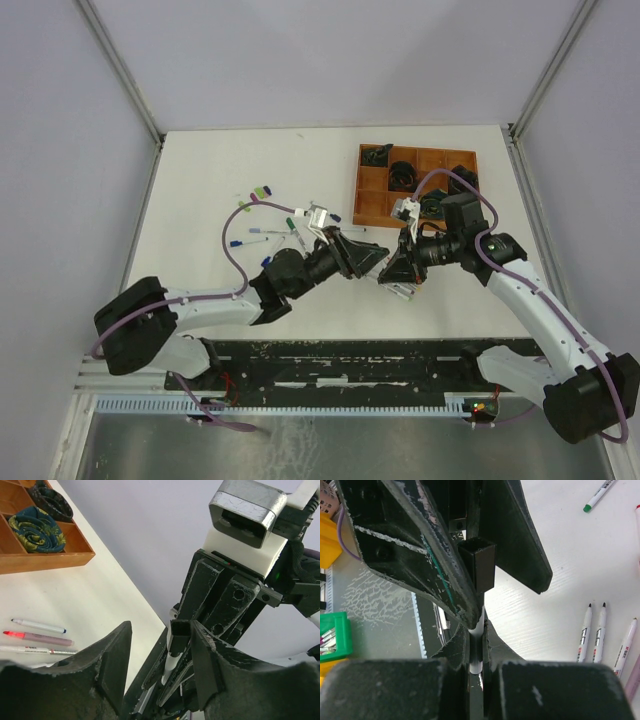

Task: Open the pen caps
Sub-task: Pick up the pen from the center of the board, then open the pen cap from the pen.

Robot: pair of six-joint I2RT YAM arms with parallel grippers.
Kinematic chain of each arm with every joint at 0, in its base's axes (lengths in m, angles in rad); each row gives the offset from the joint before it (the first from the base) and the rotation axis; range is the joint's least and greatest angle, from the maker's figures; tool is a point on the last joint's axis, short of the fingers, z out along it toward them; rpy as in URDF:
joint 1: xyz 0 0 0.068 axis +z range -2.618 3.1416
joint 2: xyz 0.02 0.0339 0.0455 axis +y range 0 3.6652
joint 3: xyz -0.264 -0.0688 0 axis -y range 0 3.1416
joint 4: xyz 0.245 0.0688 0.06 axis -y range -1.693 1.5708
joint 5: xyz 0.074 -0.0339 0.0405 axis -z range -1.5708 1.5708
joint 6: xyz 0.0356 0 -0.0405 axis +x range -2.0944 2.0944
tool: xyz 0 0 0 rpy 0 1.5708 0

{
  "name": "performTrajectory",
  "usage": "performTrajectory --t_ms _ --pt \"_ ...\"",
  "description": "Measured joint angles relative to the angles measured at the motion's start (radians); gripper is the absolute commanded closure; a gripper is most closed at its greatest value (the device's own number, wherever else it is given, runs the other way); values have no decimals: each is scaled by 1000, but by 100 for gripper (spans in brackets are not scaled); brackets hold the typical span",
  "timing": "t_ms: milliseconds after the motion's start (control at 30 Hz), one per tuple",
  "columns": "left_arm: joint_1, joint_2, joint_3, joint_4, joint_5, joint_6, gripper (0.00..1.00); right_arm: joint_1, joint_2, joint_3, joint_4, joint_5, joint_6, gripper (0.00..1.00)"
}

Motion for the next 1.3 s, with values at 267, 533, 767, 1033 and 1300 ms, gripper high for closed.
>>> performTrajectory --t_ms 267,533,767,1033,1300 --pt "1 16 10 47 -17 -41 51 0 0 0 -8 0 -4 99" --pt "4 15 10 72 -34 -70 54 0 0 0 -14 6 -4 99" --pt "4 42 10 80 -32 -100 58 0 0 0 -13 17 -4 99" --pt "4 90 10 120 -13 -138 66 0 10 0 -18 55 -3 99" --pt "4 91 11 118 -8 -138 71 0 14 0 -13 63 0 99"
